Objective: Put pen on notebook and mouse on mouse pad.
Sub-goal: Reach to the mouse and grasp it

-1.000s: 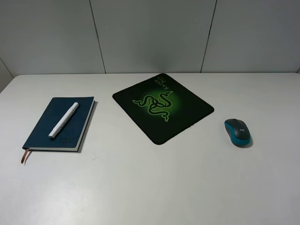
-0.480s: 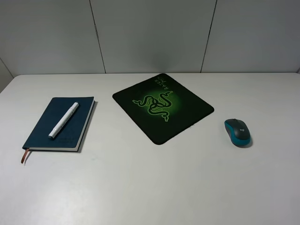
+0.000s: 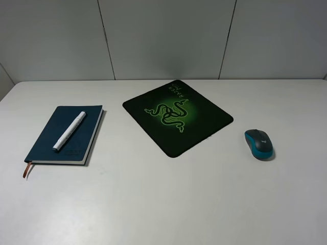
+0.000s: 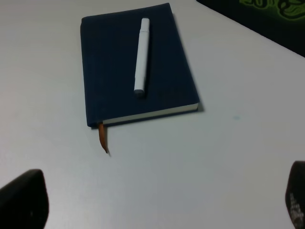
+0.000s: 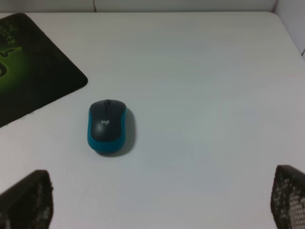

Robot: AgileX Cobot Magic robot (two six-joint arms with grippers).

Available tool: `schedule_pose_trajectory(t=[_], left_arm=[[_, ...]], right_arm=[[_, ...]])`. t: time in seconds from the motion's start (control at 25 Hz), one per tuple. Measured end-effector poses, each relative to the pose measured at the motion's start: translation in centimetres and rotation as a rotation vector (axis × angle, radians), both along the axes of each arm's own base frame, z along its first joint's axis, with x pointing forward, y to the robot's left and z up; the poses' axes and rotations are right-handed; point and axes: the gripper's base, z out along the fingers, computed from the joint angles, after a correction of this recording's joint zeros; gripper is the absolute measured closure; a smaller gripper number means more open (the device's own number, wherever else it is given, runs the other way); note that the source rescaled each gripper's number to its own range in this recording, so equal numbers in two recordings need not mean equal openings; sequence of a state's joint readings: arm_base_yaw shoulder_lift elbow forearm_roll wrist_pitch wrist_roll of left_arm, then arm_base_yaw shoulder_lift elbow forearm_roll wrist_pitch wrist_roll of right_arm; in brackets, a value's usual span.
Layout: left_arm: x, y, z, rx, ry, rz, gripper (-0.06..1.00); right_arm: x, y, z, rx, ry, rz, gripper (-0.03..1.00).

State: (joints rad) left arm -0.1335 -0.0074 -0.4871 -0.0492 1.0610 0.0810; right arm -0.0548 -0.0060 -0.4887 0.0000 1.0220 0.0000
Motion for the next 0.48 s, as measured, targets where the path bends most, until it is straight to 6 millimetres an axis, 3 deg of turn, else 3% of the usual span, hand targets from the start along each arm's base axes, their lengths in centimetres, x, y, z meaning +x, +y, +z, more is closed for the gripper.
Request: schedule_pose_trajectory(t=[0.48], left_arm=[[0.00, 0.00, 0.00, 0.000, 0.000, 0.000, -0.05]], right_arm=[[0.00, 0.00, 0.00, 0.000, 0.000, 0.000, -0.03]])
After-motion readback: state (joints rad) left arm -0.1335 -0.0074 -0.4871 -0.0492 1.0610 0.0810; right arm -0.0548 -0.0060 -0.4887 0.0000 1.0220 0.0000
